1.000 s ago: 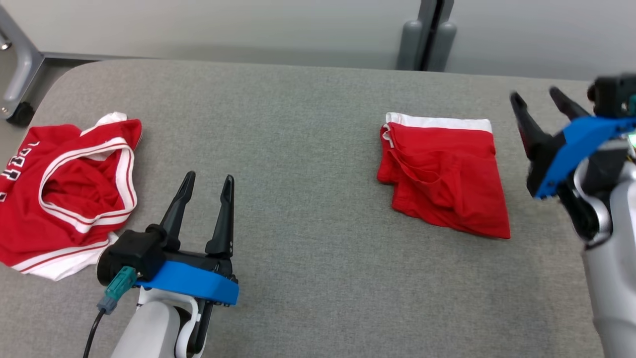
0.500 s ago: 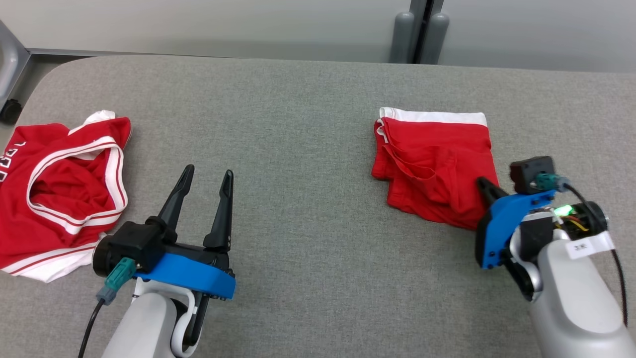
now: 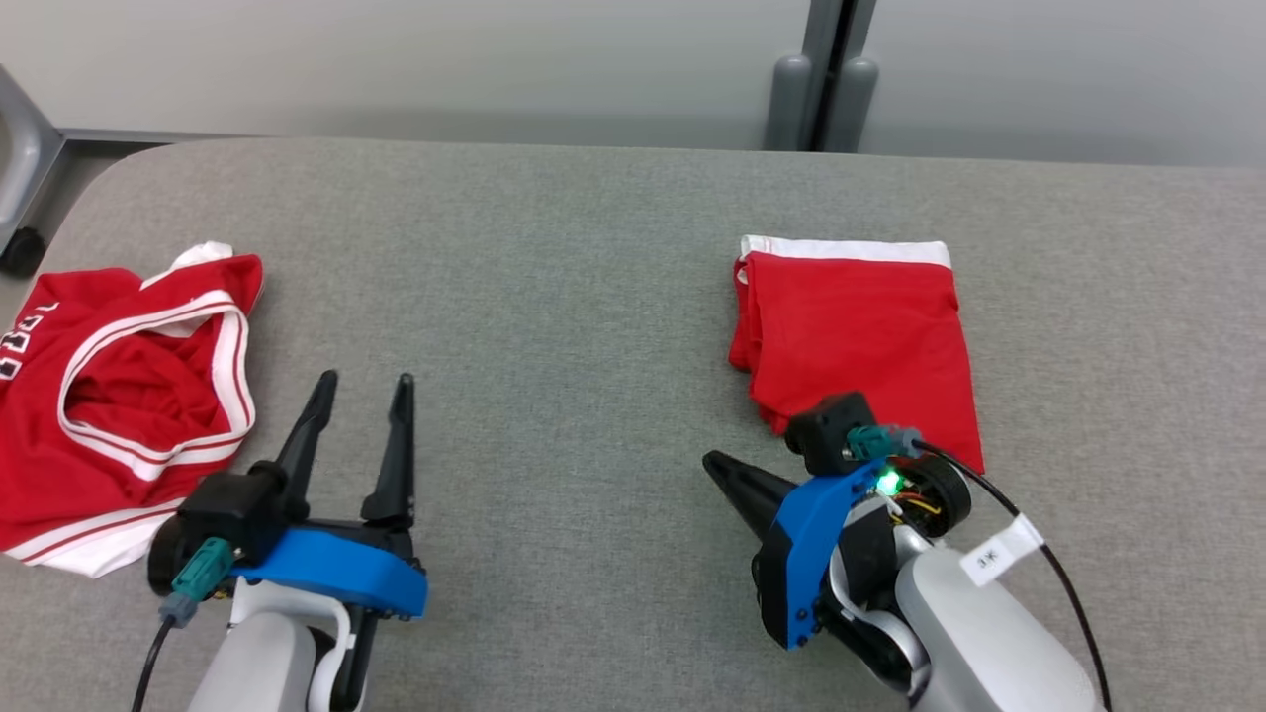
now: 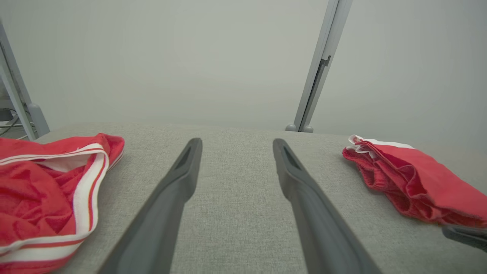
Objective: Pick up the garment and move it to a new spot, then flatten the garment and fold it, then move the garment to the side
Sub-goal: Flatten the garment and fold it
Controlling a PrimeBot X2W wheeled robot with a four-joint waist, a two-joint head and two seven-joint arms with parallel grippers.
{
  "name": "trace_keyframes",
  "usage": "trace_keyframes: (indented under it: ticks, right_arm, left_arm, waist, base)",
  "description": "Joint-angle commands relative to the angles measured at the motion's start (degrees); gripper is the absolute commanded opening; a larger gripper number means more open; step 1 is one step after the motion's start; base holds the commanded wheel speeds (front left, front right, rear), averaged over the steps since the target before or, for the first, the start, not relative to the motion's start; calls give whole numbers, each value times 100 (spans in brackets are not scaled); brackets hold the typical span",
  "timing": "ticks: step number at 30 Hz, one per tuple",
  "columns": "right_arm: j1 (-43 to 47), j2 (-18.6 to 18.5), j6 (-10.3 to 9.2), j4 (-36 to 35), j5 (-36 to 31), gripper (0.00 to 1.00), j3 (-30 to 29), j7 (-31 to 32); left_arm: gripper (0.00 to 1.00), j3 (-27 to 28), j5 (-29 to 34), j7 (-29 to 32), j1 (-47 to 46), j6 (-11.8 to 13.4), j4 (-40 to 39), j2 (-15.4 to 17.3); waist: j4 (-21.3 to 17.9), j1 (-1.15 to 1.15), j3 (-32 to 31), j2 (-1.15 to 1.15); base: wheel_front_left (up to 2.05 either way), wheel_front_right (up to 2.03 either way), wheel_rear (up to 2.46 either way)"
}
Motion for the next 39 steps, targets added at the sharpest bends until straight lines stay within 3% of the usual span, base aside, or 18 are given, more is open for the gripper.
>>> trace_keyframes:
  ticks: [1,4,5,6,14,21,28,39]
  right_arm:
    - [95,-113,1,-94,70,0,9,-2]
    - [311,-258,2,-537,242,4,25,-129]
    - [371,-304,2,-666,219,43,-54,-226]
    - [452,-344,2,-795,183,100,-167,-328]
    - [1353,-148,2,-1729,-312,100,-1973,-1412]
    - [1872,14,2,-1863,-827,100,-2930,-1644]
    - [2106,96,2,-1692,-995,100,-3172,-1815]
    - [2073,-21,2,-1223,-1040,100,-3077,-2243]
  left_arm:
    - [100,55,26,-27,55,-4,20,17]
    - [100,263,69,-27,170,-4,26,-22]
    - [100,347,75,-27,198,-4,15,-44]
    - [100,404,86,-27,232,-4,-1,-57]
    - [100,868,275,-27,591,-5,-85,-171]
    - [100,1036,366,-27,794,-7,-35,-244]
    - [100,1134,434,-27,933,-8,142,-268]
    - [100,1224,612,-27,910,18,402,-309]
  waist:
    - [-39,0,-30,0]
    - [-104,0,-98,0]
    - [-127,0,-130,0]
    - [-145,0,-158,0]
    - [-360,0,-439,0]
    - [-554,0,-610,0]
    - [-800,0,-796,0]
    - [-923,0,-949,0]
  base:
    - [0,0,0]
    - [0,0,0]
    - [0,0,0]
    - [0,0,0]
    - [0,0,0]
    - [0,0,0]
    - [0,0,0]
    - [0,0,0]
